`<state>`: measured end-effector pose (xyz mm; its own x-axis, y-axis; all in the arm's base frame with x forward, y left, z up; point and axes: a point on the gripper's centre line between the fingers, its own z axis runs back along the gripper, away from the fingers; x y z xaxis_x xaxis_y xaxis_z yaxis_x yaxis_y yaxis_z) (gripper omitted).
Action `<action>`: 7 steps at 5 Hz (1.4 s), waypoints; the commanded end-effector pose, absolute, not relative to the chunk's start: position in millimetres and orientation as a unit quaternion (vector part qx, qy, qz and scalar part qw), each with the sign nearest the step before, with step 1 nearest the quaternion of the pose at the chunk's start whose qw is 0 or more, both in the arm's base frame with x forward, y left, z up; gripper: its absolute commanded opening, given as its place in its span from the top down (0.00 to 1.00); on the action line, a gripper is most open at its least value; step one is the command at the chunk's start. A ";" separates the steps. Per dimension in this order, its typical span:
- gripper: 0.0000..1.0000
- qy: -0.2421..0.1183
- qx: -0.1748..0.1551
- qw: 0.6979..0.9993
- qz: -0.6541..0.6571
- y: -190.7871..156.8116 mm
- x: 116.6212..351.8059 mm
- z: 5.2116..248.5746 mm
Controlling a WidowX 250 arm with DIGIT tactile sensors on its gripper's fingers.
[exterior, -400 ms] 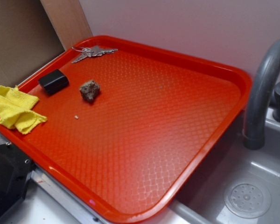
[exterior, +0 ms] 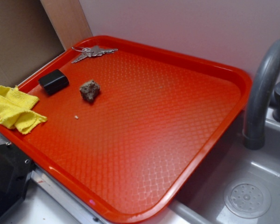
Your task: Grab the yellow cloth.
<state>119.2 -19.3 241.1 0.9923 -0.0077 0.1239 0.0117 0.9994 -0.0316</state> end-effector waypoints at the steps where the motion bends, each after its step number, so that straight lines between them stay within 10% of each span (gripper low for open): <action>1: 0.00 -0.052 0.014 0.989 -0.135 39.7 151.5 153.2; 2: 0.00 -0.039 0.042 0.986 -0.159 51.0 145.5 122.7; 4: 0.00 -0.039 -0.014 0.989 -0.141 60.5 133.2 52.5; 7: 0.00 0.004 0.029 0.997 -0.075 99.0 112.2 23.2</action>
<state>115.4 97.0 23.3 0.9864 -0.1642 -0.0070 0.1644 0.9850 0.0518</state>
